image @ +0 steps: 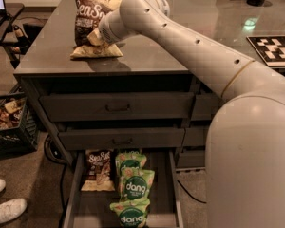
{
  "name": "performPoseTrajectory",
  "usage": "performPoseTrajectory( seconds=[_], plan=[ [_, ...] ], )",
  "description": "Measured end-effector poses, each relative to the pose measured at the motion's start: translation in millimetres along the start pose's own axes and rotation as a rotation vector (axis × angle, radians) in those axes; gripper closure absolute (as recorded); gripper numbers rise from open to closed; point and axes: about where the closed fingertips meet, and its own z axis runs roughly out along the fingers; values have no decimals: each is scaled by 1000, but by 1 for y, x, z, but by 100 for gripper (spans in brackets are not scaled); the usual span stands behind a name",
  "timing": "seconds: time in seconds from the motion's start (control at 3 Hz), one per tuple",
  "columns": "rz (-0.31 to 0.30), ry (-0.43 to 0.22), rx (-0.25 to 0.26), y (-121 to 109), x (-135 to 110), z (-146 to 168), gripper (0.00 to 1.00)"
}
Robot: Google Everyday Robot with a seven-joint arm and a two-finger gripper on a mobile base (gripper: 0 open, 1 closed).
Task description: Pick brown chip bag from bottom drawer and place on counter
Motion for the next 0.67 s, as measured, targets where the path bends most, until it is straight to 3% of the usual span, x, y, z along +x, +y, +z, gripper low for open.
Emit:
performPoseTrajectory(
  seconds=[0.33, 0.67],
  plan=[
    [0, 0, 0, 0, 0, 0, 13],
    [0, 0, 0, 0, 0, 0, 0]
  ],
)
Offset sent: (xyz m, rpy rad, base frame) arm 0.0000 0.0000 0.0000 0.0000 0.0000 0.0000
